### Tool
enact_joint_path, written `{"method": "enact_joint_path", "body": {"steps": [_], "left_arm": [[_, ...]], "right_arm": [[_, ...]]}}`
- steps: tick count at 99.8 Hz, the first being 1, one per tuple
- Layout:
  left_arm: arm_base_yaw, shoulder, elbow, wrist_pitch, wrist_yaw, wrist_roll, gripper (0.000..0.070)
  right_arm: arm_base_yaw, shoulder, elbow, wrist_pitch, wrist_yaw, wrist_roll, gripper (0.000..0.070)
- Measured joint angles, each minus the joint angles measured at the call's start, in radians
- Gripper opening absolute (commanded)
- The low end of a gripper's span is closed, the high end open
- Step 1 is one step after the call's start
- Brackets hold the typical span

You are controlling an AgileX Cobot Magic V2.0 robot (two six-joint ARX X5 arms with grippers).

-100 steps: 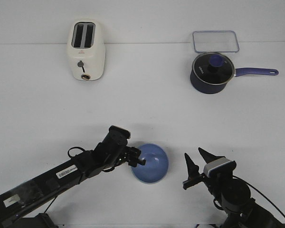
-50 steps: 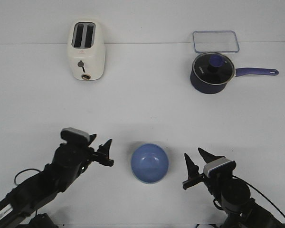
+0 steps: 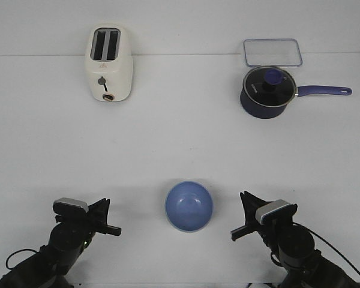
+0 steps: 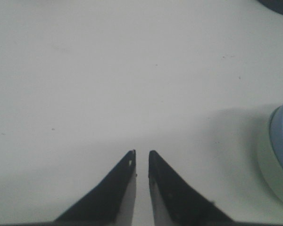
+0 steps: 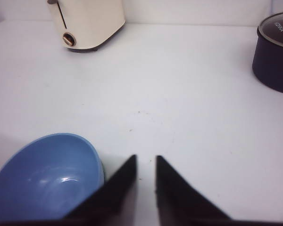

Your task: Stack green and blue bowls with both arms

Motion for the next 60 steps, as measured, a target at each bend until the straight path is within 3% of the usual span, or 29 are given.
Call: {"method": "enact_joint_path", "body": {"steps": [60], "left_arm": [[0.000, -0.018, 0.000, 0.040, 0.001, 0.013, 0.0012]], "right_arm": [[0.000, 0.000, 0.000, 0.009, 0.000, 0.000, 0.0006]]}}
